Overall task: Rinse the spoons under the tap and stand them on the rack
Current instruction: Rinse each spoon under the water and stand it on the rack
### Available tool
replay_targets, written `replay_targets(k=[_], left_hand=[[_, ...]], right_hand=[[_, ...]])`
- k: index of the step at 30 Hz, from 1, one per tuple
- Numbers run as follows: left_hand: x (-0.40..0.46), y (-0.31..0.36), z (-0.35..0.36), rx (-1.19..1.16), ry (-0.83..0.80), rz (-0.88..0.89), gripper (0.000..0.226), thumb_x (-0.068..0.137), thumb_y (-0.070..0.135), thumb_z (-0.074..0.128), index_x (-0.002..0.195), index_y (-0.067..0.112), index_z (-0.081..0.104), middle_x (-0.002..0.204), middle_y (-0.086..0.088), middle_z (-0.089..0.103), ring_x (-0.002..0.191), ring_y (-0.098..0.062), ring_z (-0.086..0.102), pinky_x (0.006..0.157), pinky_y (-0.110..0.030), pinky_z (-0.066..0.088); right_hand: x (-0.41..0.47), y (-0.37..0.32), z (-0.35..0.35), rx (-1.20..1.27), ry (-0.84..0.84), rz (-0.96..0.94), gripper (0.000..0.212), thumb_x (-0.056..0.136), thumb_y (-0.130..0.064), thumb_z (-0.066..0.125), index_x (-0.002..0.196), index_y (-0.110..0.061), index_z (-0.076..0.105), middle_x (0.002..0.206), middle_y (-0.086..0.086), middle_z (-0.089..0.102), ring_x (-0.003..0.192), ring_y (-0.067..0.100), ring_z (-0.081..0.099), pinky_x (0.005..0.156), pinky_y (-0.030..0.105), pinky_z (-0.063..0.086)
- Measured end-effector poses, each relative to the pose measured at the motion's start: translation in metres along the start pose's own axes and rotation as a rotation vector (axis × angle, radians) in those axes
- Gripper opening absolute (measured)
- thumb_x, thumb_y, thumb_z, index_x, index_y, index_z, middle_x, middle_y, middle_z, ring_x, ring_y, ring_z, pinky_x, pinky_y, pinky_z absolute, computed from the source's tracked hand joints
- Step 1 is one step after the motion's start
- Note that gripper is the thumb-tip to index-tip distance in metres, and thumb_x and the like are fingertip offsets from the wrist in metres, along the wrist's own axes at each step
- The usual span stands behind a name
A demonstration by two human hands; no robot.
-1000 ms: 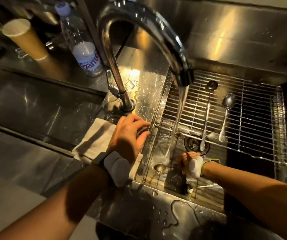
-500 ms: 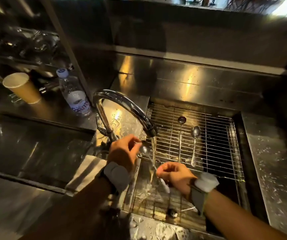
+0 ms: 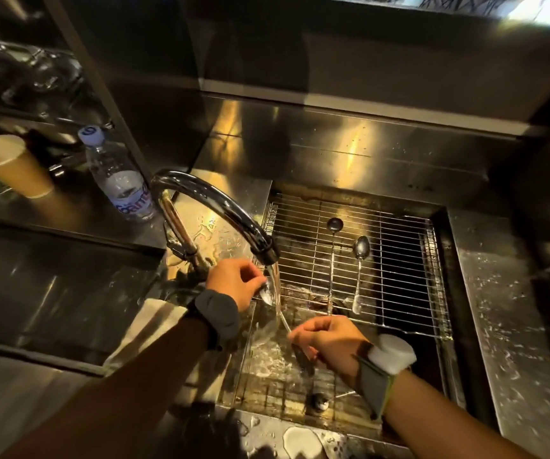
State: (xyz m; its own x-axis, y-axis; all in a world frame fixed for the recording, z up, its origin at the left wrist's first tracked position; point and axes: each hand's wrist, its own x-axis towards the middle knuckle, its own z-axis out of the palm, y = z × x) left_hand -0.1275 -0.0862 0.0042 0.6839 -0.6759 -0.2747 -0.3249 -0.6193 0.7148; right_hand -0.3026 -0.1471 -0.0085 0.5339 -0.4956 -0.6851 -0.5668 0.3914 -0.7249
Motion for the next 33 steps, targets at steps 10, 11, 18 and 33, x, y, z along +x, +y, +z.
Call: replay_targets(k=[10,11,18,33], left_hand=[[-0.01,-0.022,0.007,0.302,0.035,0.153,0.021,0.081,0.022,0.068,0.101,0.02,0.065,0.104,0.001,0.06,0.101,-0.018,0.055,0.092,-0.034,0.046],[-0.014,-0.028,0.005,0.341,0.036,0.163,0.025,0.08,0.024,0.069,0.104,0.02,0.063,0.106,0.001,0.057,0.103,-0.018,0.053,0.094,-0.033,0.044],[-0.025,-0.059,-0.004,0.309,0.036,0.157,0.035,0.075,0.026,0.073,0.107,0.026,0.058,0.101,-0.001,0.055,0.098,-0.022,0.054,0.09,-0.039,0.049],[-0.02,-0.065,-0.002,0.289,0.021,0.218,0.034,0.075,0.023,0.074,0.106,0.021,0.06,0.097,-0.006,0.059,0.096,-0.026,0.054,0.091,-0.042,0.048]], right_hand=[[0.049,-0.036,-0.032,0.064,0.258,0.048,0.028,0.085,0.005,0.06,0.059,-0.002,0.066,0.051,0.006,0.067,0.037,0.013,0.057,0.037,0.021,0.048],[0.063,-0.043,-0.036,0.048,0.276,0.022,0.028,0.083,0.004,0.063,0.056,-0.003,0.067,0.05,0.007,0.067,0.038,0.014,0.059,0.043,0.024,0.052],[0.1,-0.058,-0.032,-0.066,0.184,0.112,0.023,0.089,0.001,0.056,0.068,-0.008,0.054,0.067,0.008,0.057,0.054,0.016,0.058,0.037,0.015,0.05],[0.053,-0.021,-0.027,-0.5,-0.091,-0.108,0.02,0.081,-0.021,0.072,0.08,-0.002,0.07,0.063,0.004,0.071,0.046,0.012,0.063,0.041,0.022,0.05]])
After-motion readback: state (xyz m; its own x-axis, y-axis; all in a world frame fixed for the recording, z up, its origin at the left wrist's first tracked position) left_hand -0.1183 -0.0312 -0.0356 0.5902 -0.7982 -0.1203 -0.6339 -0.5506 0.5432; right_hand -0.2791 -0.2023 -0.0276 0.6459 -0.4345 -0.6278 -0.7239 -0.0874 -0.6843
